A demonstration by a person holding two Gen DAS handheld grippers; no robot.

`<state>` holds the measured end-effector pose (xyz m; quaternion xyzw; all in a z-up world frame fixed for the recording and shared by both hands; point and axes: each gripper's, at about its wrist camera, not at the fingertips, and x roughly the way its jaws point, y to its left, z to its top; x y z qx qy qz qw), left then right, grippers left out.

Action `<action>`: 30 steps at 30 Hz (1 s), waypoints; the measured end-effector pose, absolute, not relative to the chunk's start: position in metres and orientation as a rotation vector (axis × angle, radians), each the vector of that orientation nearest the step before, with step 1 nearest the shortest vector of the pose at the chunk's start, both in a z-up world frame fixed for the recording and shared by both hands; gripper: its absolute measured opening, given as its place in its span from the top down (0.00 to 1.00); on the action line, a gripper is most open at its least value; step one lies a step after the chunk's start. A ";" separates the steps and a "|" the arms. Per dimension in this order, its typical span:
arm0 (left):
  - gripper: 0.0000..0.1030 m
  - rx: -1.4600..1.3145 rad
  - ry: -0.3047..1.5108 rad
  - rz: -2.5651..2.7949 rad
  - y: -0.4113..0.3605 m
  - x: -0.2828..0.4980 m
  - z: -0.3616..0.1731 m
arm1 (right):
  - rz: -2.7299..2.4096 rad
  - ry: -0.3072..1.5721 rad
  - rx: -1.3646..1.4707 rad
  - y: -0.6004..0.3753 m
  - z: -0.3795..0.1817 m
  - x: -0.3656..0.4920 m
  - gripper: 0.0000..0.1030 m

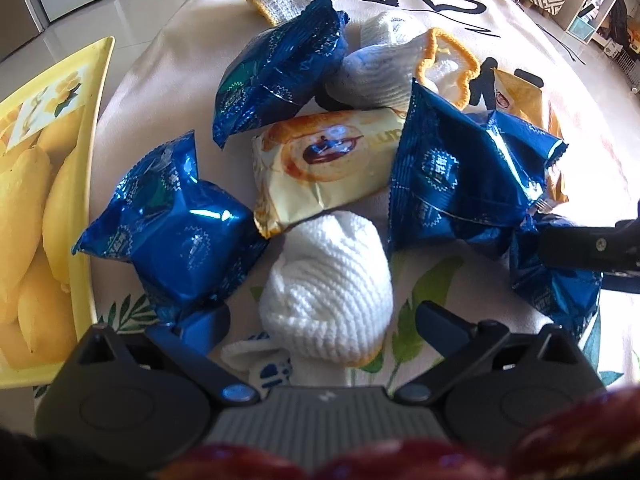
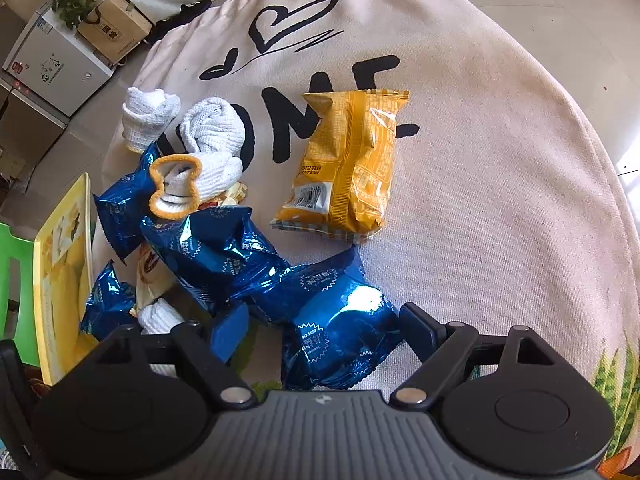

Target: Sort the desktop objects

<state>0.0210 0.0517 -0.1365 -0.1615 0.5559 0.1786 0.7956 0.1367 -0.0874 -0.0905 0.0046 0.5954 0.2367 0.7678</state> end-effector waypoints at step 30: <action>0.03 -0.381 1.187 0.375 0.053 0.020 -0.132 | 0.521 1.288 -0.129 -0.069 -0.111 0.132 0.21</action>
